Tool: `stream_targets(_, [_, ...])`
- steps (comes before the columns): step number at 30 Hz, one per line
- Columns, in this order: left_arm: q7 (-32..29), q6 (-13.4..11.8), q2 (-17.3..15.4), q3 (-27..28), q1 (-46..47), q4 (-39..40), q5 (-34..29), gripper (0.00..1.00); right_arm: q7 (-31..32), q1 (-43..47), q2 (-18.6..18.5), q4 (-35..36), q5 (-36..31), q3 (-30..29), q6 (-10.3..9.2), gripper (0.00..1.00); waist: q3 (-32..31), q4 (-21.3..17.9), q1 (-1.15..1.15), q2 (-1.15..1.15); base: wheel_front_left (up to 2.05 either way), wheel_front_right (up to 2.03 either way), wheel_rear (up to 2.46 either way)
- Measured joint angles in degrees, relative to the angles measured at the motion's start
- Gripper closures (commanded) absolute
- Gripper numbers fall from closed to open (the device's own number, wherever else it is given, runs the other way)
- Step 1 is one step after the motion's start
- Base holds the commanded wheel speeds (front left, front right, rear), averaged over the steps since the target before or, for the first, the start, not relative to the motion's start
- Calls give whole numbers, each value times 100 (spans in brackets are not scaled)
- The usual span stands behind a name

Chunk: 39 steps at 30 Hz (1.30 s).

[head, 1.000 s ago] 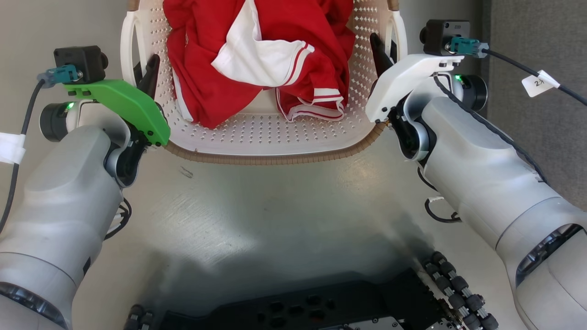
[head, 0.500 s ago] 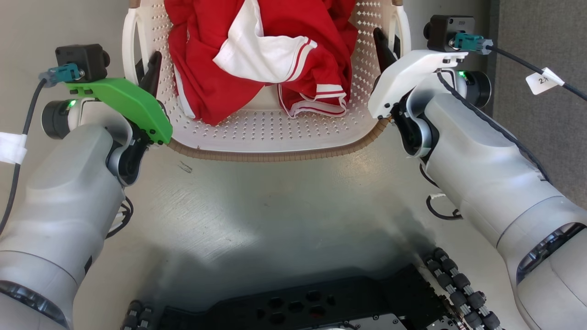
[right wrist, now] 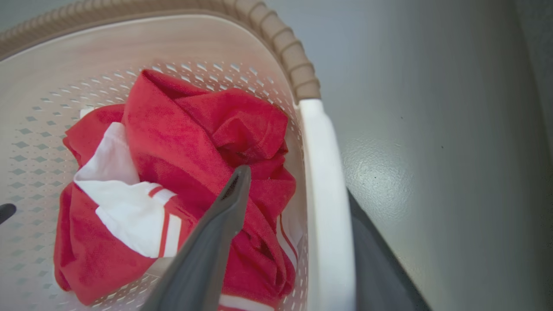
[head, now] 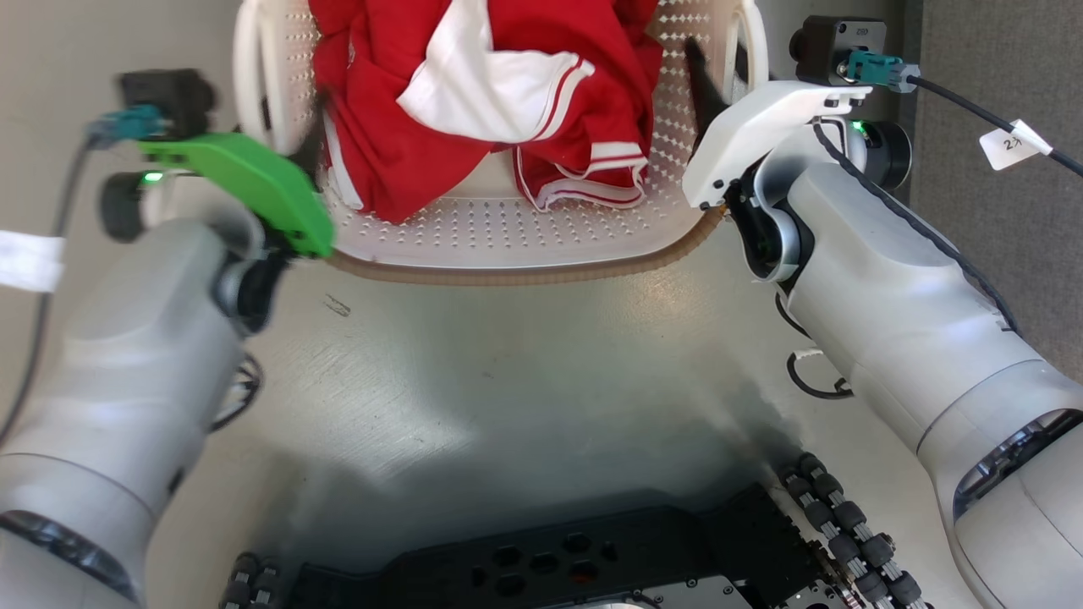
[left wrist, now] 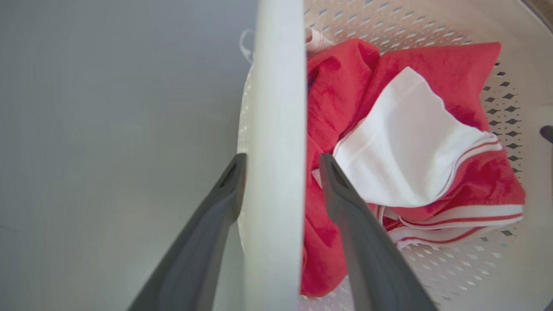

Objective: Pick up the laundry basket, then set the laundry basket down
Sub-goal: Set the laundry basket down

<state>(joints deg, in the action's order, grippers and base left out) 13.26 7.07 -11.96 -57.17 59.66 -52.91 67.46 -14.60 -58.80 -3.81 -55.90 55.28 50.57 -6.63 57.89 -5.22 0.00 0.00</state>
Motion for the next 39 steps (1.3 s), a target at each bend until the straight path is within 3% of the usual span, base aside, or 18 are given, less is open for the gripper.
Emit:
stream_targets(20, [-55, 4, -62, -194, -16, -70, 42, 0, 0, 247, 21, -7, -238, -491, -5, 0, -250, -23, 0, 0, 0, 0, 0])
stream_targets(39, [49, 4, -159, -414, -593, -22, 77, 0, 0, 888, 27, 4, -399, -808, 1, 0, -1311, -106, 0, 0, 0, 0, 0])
